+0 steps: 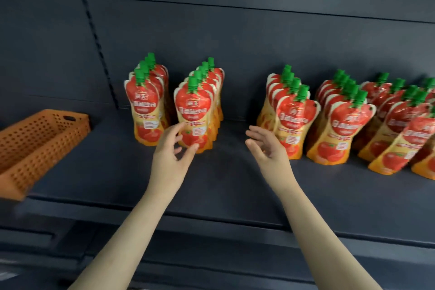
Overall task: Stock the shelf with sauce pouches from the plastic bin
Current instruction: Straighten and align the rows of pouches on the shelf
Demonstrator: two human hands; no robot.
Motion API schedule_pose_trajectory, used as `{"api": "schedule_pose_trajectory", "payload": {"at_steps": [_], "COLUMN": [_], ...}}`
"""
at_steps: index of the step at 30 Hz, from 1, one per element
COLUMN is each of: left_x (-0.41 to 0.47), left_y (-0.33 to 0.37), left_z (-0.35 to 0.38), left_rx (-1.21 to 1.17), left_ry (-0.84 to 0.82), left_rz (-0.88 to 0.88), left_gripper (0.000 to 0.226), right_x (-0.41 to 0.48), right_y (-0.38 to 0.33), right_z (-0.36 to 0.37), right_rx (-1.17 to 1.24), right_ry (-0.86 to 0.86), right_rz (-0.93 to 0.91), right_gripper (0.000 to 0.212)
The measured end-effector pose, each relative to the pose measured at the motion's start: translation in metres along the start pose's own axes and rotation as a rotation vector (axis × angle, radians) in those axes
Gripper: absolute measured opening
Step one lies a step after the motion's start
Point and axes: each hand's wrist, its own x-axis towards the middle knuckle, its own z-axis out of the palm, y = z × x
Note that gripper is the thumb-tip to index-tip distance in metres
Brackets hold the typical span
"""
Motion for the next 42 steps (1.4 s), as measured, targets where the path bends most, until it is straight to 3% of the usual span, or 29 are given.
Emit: {"api": "schedule_pose_trajectory", "payload": {"at_steps": [8, 14, 18, 25, 35, 42], "left_x": [0.029, 0.041, 0.044, 0.056, 0.07, 0.072], "left_y": [-0.025, -0.037, -0.046, -0.05, -0.042, -0.04], "left_z": [-0.004, 0.0, 0.001, 0.005, 0.005, 0.001], "left_rx": [0.089, 0.058, 0.116, 0.097, 0.024, -0.097], "left_ry": [-0.154, -0.202, -0.141, -0.274, -0.453, -0.505], "left_rz": [-0.075, -0.101, -0.062, -0.065, -0.067, -0.145], "left_gripper": [0.084, 0.077, 0.064, 0.089, 0.083, 0.085], "right_x": [0.016, 0.034, 0.037, 0.045, 0.049, 0.052], "right_y": [0.001, -0.001, 0.002, 0.004, 0.009, 0.008], "right_z": [0.056, 0.067, 0.073, 0.076, 0.079, 0.078], "right_rx": [-0.031, -0.007, -0.006, -0.085, -0.011, -0.059], "right_ry": [-0.011, -0.053, -0.108, -0.141, -0.079, -0.083], "right_rz": [0.056, 0.067, 0.07, 0.042, -0.004, -0.008], "right_gripper": [0.042, 0.052, 0.052, 0.067, 0.042, 0.051]}}
